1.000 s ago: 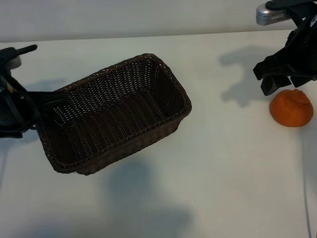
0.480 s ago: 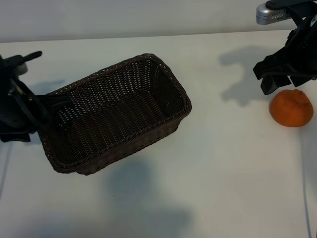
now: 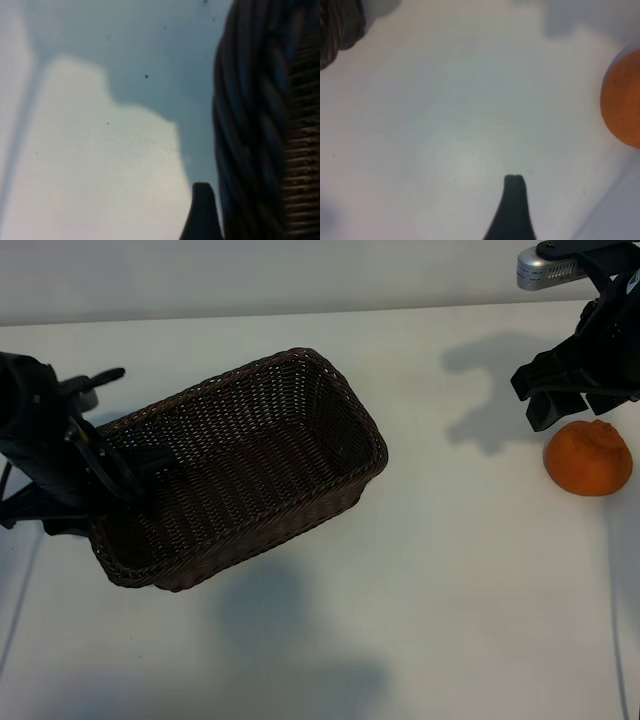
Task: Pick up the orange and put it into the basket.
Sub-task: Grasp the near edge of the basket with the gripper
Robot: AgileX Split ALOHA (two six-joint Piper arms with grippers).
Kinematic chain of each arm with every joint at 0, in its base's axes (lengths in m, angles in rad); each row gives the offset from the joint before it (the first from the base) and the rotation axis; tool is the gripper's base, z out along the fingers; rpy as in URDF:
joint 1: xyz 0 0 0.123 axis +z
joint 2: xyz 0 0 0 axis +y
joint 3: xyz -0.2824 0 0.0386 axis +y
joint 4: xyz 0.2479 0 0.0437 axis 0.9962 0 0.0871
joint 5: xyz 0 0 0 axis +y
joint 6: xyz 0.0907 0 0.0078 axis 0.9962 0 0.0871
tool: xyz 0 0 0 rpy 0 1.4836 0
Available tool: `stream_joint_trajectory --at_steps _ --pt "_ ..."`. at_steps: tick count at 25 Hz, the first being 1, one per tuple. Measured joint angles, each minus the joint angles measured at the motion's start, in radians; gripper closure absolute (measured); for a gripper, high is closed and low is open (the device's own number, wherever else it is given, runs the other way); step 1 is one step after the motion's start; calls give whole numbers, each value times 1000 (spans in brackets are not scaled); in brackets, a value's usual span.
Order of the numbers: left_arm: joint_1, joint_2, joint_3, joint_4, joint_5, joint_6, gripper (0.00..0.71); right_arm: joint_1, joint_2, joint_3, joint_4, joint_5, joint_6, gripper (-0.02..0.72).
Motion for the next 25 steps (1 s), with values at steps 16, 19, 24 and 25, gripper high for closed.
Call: stream_joint_trajectory --at_steps 16,19,24,25 --pt "0 61 4 -13 -45 46 193 0 0 0 0 0 1 116" --pt "0 61 4 -13 -53 46 309 0 0 0 0 0 1 116" --pt "0 61 4 -35 -77 49 443 0 0 0 0 2 1 116" --pt "0 61 4 -36 -77 54 442 0 0 0 0 2 1 116"
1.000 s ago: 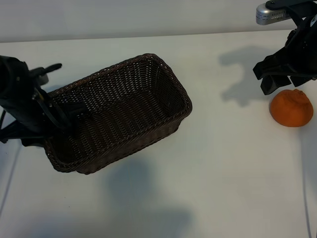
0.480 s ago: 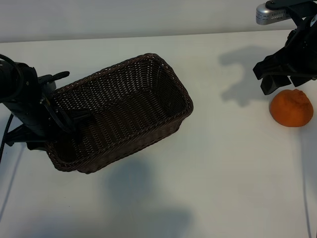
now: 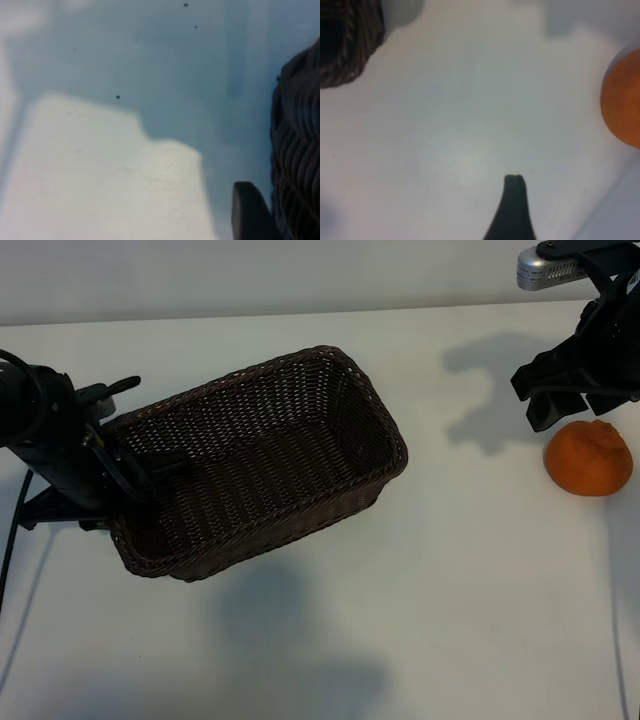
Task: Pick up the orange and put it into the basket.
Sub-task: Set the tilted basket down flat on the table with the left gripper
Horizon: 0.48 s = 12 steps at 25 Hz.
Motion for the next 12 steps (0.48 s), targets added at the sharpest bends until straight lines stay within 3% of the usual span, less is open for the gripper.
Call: stream_joint_trajectory --at_steps 12 --pt "0 -6 0 -7 -4 34 444 0 0 0 0 4 1 116"
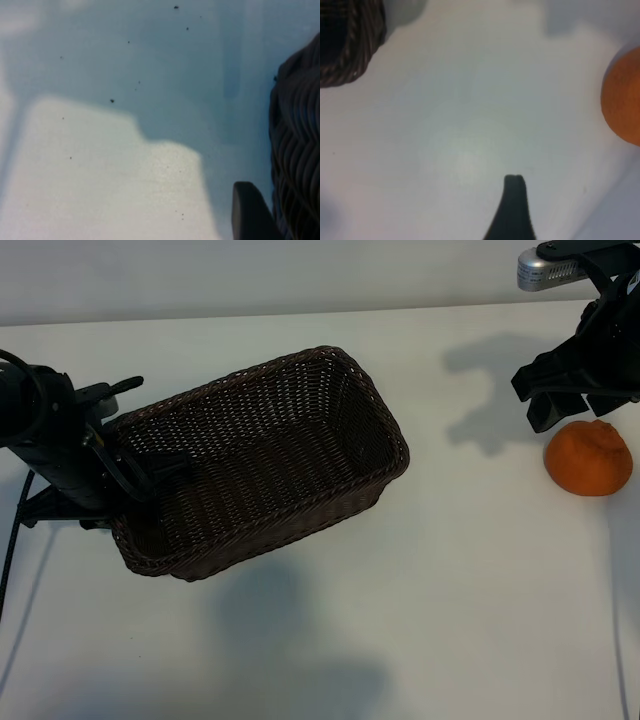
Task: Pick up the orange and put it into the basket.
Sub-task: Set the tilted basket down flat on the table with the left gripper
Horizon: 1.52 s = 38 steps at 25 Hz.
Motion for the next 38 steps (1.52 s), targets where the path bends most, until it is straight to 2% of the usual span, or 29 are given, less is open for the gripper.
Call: stream_joint_trajectory --at_steps 6,12,15,21,24,28,31,38 --pt "0 -59 1 -12 -12 4 524 0 0 0 0 0 0 116" --pt "0 -100 1 -33 -13 29 553 0 0 0 0 0 0 116" --pt "16 -121 2 -106 -12 101 553 0 0 0 1 0 0 116" --pt "86 -141 5 -300 1 307 553 0 0 0 1 0 0 116" --pt "98 -147 5 -376 0 368 553 0 0 0 1 0 0 116" --pt "99 -150 4 -410 -3 417 553 0 0 0 1 0 0 116" --pt "99 -150 -26 -407 7 446 553 0 0 0 2 0 0 116" --pt "99 -110 -225 -371 94 468 553 0 0 0 2 8 0 116"
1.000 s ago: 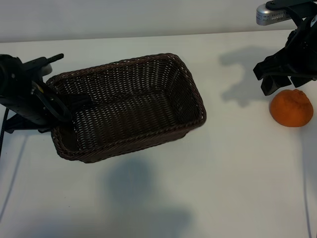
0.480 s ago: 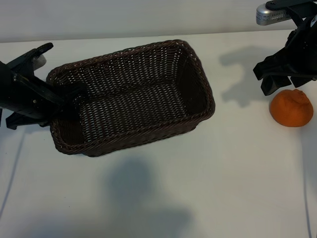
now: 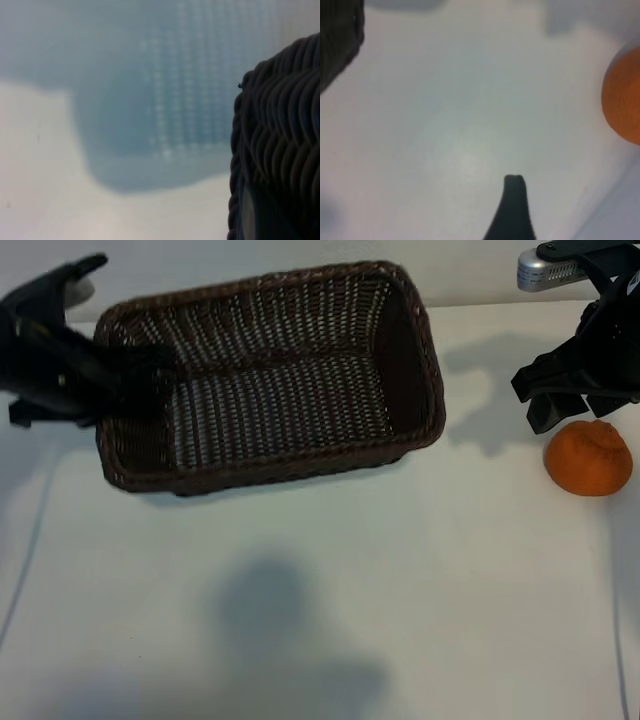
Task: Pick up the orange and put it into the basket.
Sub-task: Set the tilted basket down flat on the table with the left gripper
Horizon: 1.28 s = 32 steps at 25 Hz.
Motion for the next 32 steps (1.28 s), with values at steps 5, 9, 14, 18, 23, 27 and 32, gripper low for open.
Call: stream_joint_trajectory --at_steps 5,9,14,18,23,27,32 --pt "-6 100 -129 10 76 45 553 0 0 0 0 4 0 122" --pt "-44 168 -207 12 97 67 553 0 0 0 0 4 0 132" --pt "-107 265 -279 11 99 64 553 0 0 0 -1 3 0 137" --pt "-128 319 -304 9 81 52 553 0 0 0 -2 3 0 137" --pt "-129 369 -309 -13 39 44 553 0 0 0 -2 2 0 139" --pt "-131 405 -309 -13 38 44 553 0 0 0 -2 2 0 140" --pt "-131 417 -309 -13 38 45 553 0 0 0 -2 1 0 140"
